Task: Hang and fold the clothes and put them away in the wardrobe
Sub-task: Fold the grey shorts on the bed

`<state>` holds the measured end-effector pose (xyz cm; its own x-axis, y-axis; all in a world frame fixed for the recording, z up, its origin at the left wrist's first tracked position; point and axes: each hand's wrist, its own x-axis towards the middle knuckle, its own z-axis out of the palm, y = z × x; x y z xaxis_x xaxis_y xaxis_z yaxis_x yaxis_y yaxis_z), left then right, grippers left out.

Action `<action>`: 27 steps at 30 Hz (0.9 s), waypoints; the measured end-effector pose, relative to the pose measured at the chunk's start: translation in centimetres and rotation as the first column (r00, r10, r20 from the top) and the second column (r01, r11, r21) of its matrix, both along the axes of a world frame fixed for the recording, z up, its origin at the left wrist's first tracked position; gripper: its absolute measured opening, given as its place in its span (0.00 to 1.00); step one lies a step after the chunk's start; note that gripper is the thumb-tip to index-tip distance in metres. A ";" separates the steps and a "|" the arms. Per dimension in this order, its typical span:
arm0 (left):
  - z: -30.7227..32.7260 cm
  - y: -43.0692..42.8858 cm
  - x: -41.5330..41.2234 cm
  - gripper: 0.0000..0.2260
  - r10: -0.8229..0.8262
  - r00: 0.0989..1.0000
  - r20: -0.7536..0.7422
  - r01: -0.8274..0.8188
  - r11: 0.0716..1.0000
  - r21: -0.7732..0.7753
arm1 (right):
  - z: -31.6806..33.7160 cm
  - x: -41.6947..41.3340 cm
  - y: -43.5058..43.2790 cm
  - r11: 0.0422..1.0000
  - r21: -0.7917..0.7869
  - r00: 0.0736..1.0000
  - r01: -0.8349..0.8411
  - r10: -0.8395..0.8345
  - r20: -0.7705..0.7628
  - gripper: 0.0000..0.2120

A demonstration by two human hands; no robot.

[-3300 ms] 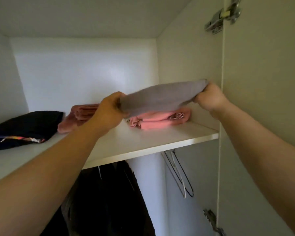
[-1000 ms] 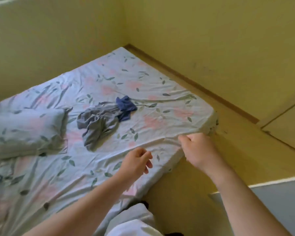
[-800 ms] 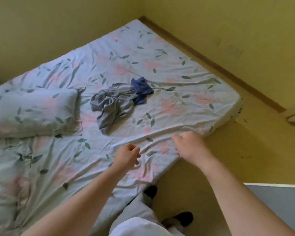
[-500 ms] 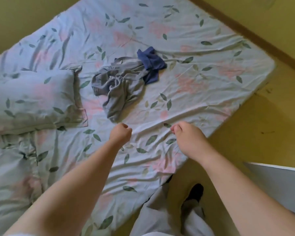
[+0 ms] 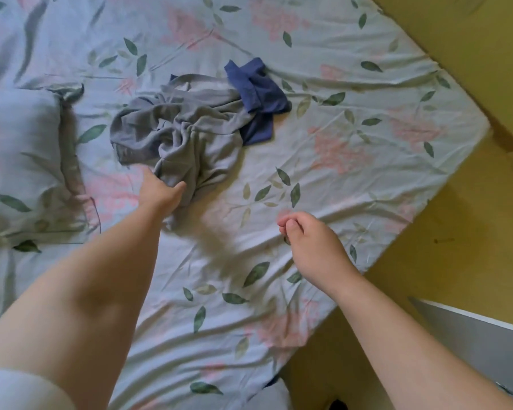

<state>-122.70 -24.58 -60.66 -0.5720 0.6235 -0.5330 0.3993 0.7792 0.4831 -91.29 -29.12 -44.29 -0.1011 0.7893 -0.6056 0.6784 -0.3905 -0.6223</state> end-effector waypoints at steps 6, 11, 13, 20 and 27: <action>0.9 -1.9 1.0 0.16 -0.049 0.999 0.017 0.049 0.999 -0.001 | 0.9 -0.8 1.3 1.000 -0.007 1.000 -0.029 0.029 0.005 0.13; 8.5 -5.1 5.3 0.04 0.209 0.865 0.457 -0.351 0.902 0.251 | 4.1 -0.7 0.6 0.996 -0.030 0.996 -0.090 0.090 0.026 0.12; 12.6 -6.2 6.9 0.07 0.223 0.791 0.569 -0.449 0.844 0.293 | 6.1 -0.5 0.3 0.992 -0.030 0.991 -0.126 0.127 0.046 0.09; 28.3 -6.8 11.6 0.10 0.081 0.552 0.830 -0.662 0.647 0.378 | 15.7 0.0 -1.1 0.937 0.032 0.930 -0.348 0.350 -0.113 0.40; 42.3 -8.3 17.0 0.14 -0.099 0.586 0.804 -0.624 0.578 0.526 | 25.2 1.7 -3.7 0.927 0.341 0.898 -0.155 0.276 -0.343 0.28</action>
